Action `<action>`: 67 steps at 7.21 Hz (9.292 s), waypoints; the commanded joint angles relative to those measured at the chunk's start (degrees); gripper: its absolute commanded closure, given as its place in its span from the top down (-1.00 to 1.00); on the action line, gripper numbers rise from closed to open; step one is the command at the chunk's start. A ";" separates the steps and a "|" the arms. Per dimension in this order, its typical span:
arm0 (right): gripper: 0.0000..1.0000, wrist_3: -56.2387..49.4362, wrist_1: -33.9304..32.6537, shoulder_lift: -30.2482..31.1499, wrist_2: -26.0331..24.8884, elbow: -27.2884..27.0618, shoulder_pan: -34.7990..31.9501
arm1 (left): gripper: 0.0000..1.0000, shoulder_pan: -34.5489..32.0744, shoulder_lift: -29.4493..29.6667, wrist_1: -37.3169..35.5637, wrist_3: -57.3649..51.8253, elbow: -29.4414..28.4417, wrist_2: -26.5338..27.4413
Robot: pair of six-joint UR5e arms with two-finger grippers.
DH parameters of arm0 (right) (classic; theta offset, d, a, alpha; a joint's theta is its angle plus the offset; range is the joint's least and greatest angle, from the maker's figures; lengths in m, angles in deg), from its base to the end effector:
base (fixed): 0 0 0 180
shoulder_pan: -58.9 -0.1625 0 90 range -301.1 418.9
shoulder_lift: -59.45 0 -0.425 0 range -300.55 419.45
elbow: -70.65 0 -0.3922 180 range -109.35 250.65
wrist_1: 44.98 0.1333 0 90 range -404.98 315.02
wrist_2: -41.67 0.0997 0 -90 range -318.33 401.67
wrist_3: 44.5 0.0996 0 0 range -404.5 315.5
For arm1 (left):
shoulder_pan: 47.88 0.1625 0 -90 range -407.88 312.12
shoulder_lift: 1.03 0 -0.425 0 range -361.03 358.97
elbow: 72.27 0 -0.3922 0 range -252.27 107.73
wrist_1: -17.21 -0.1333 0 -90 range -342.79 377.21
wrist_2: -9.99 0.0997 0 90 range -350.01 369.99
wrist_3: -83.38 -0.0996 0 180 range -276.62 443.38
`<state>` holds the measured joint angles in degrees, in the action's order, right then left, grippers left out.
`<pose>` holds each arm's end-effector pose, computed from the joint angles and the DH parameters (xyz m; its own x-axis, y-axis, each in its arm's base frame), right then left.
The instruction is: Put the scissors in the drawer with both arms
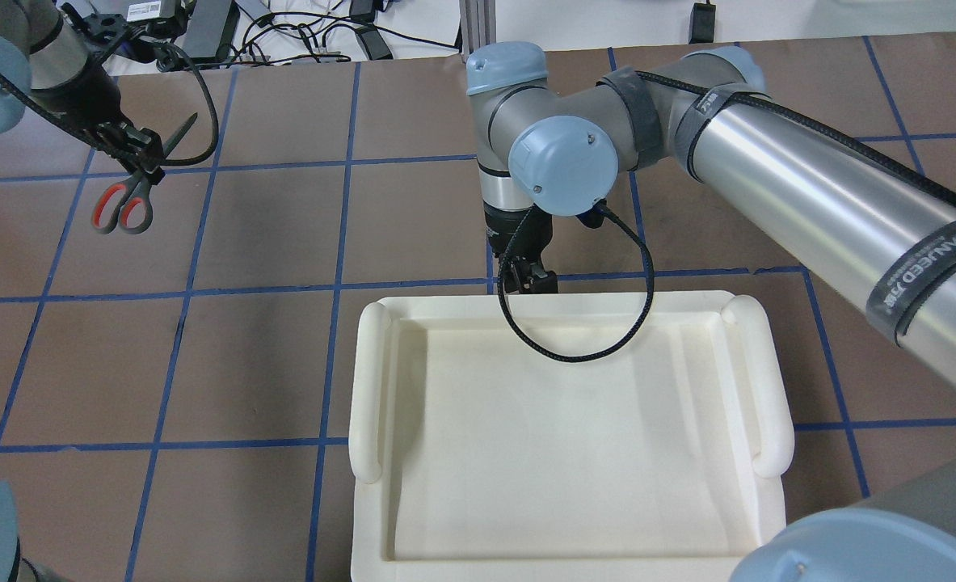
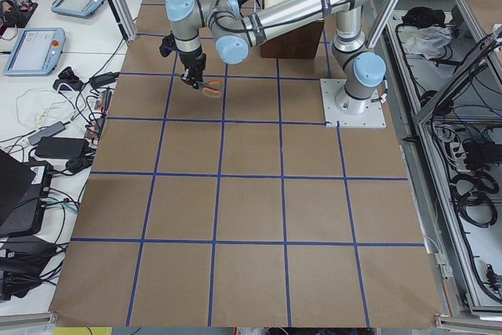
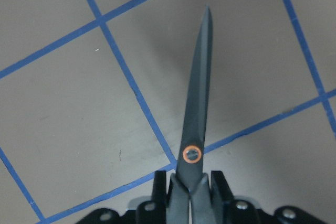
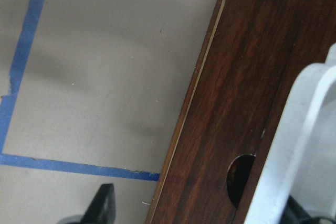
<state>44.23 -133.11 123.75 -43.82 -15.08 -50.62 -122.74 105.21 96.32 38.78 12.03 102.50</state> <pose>0.3341 -0.5199 0.2715 -0.3279 0.8587 0.3938 0.9430 0.3229 0.0810 0.0335 -0.6174 0.3999 -0.8700 0.4918 -0.0355 0.4911 0.8707 0.0264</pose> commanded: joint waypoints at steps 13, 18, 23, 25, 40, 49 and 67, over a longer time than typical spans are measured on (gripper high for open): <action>1.00 -2.33 -11.35 -2.59 -1.52 1.97 0.88 | -0.78 -19.27 -9.92 23.02 -30.89 -7.04 1.35; 1.00 -3.83 -11.71 -3.74 -2.40 4.69 1.50 | -0.79 -19.27 -10.62 23.01 -30.81 -6.78 1.26; 1.00 -6.20 -11.71 -5.84 -2.48 8.64 1.94 | -0.82 -19.54 -10.53 23.01 -30.72 -6.78 1.26; 1.00 -7.59 -11.71 -6.38 -3.61 9.79 2.03 | -0.82 -19.62 -10.62 23.10 -30.46 -6.78 1.35; 1.00 -10.50 -11.27 -5.25 -2.92 12.61 3.08 | -0.84 -23.30 -8.51 22.66 -29.58 -6.69 -0.94; 1.00 -78.64 -3.56 13.20 -4.15 9.79 13.10 | -0.89 -37.10 1.76 14.33 -20.80 -6.78 -6.88; 1.00 -84.95 1.47 19.29 -4.42 7.60 15.12 | 1.00 -40.39 2.32 5.10 -13.87 -5.28 -6.12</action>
<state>-40.73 -131.58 143.02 -48.14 -7.48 -35.63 -165.36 109.48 103.06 22.91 6.92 96.28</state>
